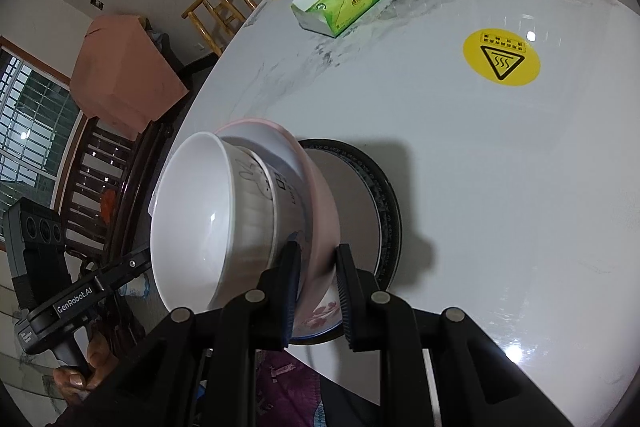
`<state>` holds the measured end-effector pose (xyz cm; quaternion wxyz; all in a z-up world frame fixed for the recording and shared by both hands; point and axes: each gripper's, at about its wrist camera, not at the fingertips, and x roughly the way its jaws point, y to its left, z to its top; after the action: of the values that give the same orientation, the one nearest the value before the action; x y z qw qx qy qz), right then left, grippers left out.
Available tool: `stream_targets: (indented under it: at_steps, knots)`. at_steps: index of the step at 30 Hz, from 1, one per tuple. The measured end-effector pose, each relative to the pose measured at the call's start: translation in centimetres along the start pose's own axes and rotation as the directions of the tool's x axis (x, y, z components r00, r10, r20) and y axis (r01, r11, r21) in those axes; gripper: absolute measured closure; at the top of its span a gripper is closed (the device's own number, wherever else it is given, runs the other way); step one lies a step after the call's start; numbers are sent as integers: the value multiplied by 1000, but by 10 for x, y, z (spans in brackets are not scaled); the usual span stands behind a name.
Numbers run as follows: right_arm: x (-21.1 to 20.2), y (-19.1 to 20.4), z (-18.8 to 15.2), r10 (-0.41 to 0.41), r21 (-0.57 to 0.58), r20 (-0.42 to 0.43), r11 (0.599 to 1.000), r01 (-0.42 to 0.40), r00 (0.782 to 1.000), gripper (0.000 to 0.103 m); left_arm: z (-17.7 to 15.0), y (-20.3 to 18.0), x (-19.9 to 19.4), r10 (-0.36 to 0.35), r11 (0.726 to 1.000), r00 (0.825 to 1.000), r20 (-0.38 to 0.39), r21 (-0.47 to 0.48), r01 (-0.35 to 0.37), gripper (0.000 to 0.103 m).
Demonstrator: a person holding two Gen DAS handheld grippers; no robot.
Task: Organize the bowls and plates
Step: 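Carry the bowl stack over the plate stack and lower it on top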
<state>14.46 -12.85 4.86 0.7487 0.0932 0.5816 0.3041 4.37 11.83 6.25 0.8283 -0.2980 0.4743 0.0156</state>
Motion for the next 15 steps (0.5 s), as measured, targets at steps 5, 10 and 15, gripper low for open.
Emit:
stream_targets:
  at_steps: [5, 10, 15]
  knots:
    - [4, 2, 0, 2, 3, -8, 1000, -2, 1000, 84, 1, 6, 2, 0, 1000, 1000, -2, -7, 0, 99]
    - [10, -1, 1, 14, 18, -17, 1000, -13, 1000, 84, 2, 9, 3, 4, 1000, 1000, -2, -10, -4, 99]
    - [16, -4, -2, 19, 32, -27, 999, -18, 999, 84, 1, 12, 7, 8, 1000, 1000, -11, -12, -8, 99]
